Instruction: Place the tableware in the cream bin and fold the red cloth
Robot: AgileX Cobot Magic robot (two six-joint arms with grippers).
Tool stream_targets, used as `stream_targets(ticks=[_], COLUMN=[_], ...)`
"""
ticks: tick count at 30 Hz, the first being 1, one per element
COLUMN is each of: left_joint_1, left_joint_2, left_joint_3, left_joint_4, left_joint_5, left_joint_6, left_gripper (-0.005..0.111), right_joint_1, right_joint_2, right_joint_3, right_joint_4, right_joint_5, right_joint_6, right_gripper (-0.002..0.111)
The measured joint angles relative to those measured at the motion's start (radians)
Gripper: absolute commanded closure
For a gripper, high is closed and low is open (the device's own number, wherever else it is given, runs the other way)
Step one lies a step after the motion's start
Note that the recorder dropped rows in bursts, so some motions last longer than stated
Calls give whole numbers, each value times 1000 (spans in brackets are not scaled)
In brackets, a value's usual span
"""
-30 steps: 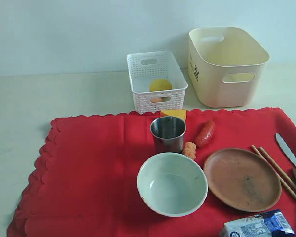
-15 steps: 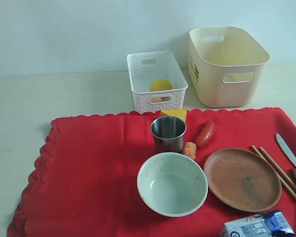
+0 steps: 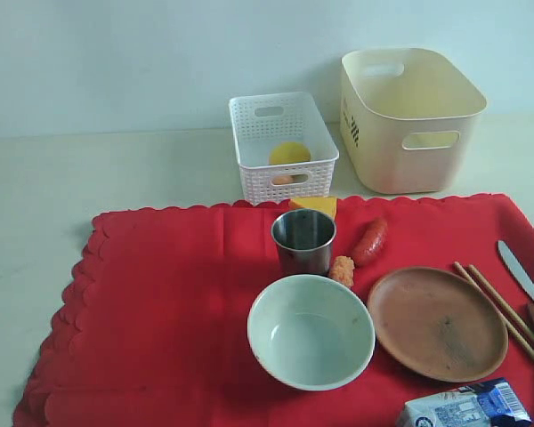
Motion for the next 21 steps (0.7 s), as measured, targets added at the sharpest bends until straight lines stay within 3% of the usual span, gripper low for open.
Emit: stream_targets(ticks=[3, 10, 21], left_joint_1=[33, 37, 37], left_joint_2=[0, 0, 0], left_joint_3=[46, 59, 59], left_joint_4=[-5, -9, -11], left_joint_5=[-5, -9, -12], left_joint_6=[0, 0, 0], left_gripper=[107, 107, 107], right_joint_1=[0, 0, 0], right_joint_2=[0, 93, 610], right_joint_3=[-12, -84, -244], right_joint_4=[67, 173, 393], right_joint_5=[38, 132, 367], right_joint_6=[-38, -226, -657], right_gripper=[108, 108, 104])
